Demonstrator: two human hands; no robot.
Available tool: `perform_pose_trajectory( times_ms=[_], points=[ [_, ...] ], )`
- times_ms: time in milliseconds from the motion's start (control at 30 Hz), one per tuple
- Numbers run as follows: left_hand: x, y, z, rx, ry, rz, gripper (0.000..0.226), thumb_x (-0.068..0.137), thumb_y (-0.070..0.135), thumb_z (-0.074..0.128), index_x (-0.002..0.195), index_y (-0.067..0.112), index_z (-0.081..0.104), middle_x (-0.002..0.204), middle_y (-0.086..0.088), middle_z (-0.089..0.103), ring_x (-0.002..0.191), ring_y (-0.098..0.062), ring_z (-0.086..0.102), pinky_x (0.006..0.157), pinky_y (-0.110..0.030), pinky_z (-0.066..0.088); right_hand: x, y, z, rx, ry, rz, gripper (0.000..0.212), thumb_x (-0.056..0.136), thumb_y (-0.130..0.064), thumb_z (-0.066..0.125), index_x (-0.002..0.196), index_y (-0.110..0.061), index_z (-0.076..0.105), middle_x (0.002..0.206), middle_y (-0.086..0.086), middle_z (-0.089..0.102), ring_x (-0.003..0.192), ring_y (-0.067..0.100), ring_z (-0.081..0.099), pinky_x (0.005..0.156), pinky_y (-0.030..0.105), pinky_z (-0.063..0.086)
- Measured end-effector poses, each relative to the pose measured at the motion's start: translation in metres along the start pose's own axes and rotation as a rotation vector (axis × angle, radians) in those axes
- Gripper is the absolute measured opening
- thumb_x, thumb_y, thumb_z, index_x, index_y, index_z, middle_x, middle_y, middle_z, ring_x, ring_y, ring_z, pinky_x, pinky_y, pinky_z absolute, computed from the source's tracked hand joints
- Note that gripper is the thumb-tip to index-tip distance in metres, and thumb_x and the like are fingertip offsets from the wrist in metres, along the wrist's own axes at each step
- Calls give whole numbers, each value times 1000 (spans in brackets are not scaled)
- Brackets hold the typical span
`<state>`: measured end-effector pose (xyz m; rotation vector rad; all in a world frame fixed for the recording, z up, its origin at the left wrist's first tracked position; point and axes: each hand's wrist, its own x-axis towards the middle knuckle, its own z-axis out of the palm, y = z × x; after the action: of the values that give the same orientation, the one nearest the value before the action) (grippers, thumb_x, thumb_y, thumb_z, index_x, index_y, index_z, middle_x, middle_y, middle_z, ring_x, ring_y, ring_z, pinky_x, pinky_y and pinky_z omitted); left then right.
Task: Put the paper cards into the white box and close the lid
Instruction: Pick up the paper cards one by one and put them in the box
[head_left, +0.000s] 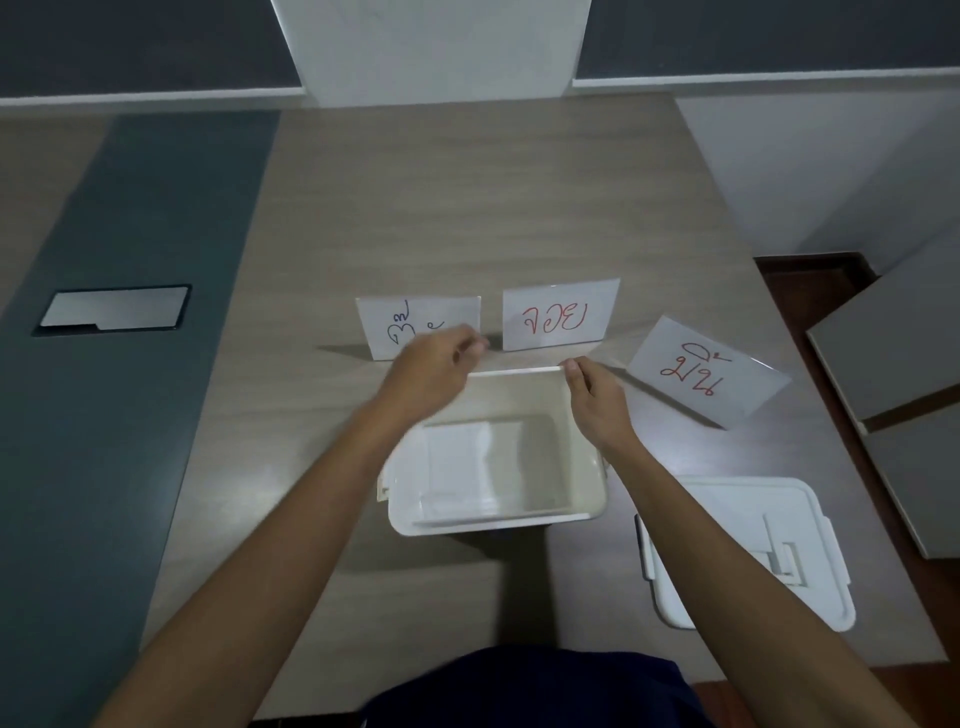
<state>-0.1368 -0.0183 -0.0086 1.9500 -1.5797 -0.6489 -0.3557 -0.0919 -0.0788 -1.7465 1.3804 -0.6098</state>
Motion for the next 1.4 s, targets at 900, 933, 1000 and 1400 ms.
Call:
perform_pose_trajectory(
  times_ms=[900,933,1000,1400],
  points=[
    [-6,54,-56,395,260,210,20,89,14,60,106,19,68,99,-8,74,89,-35,67,71,-43,54,15,-1,3,40,26,31,33,104,-31,38,90,-10,59,76,3,59,70,17,51,66,33,40],
    [-18,58,-47,406,238,248,19,88,14,61,105,19,69,95,-8,74,85,-34,68,68,-43,54,16,-1,4,42,24,54,33,104,-31,38,91,-9,59,79,4,61,74,19,54,68,34,42],
    [-37,60,-25,418,187,271,20,87,13,62,104,21,70,91,-5,75,81,-33,69,65,-39,53,18,0,6,49,16,100,31,103,-32,39,97,-11,61,90,4,66,85,22,59,78,38,48],
    [-78,20,35,272,-656,-269,58,93,65,28,102,28,72,115,-2,70,105,-26,61,93,-39,47,9,-7,0,36,18,19,37,105,-30,36,96,-4,61,87,13,65,76,21,55,70,35,43]
  ],
)
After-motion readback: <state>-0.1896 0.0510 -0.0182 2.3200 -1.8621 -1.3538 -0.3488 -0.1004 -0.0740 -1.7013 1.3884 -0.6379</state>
